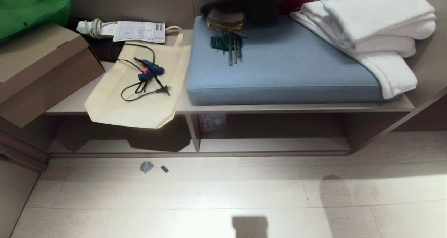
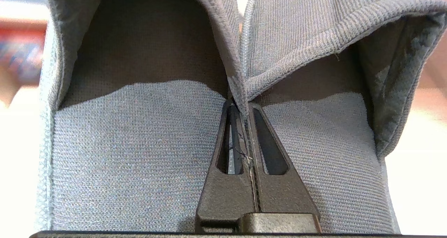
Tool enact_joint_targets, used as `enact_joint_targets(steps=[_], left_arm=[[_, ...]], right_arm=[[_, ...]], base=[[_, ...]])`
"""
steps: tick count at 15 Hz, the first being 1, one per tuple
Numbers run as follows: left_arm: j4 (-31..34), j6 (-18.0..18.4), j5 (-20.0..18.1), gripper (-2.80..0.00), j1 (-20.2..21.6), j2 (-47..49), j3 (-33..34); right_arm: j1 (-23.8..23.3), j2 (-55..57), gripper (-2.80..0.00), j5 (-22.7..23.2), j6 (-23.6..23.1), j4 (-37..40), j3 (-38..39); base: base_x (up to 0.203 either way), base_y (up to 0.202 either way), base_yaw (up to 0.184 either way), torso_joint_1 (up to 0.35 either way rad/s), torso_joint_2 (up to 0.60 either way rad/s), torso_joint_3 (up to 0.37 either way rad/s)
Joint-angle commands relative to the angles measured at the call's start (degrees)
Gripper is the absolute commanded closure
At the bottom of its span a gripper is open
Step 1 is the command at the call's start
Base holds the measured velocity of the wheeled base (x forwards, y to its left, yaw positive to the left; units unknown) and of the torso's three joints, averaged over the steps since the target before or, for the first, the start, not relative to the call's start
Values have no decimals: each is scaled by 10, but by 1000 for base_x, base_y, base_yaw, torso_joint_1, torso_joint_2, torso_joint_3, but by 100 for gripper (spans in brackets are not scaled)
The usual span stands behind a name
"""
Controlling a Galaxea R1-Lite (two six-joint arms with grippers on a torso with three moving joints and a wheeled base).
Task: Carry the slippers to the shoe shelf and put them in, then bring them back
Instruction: Place the slippers on the floor
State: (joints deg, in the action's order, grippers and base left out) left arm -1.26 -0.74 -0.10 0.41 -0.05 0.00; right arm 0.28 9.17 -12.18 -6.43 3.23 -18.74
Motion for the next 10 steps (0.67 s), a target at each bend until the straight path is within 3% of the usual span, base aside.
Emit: enact_joint_targets(steps=[1, 4, 8, 10], left_arm=[[0, -1, 0, 0, 0, 0, 4], [0, -1, 0, 0, 0, 0, 4], [-1, -1, 0, 0, 0, 0, 4], [0, -1, 0, 0, 0, 0, 4]], right_arm=[[-2, -84, 0, 51, 0, 43, 48], [-2, -91, 0, 122, 18, 61, 76], [-2, -91, 0, 141, 21, 53, 120], [-2, -91, 0, 143, 20, 9, 148]], base=[[0, 0, 0, 0, -5, 202], [0, 0, 0, 4, 0, 201], [0, 0, 0, 4, 1, 205], [0, 0, 0, -2, 2, 205]])
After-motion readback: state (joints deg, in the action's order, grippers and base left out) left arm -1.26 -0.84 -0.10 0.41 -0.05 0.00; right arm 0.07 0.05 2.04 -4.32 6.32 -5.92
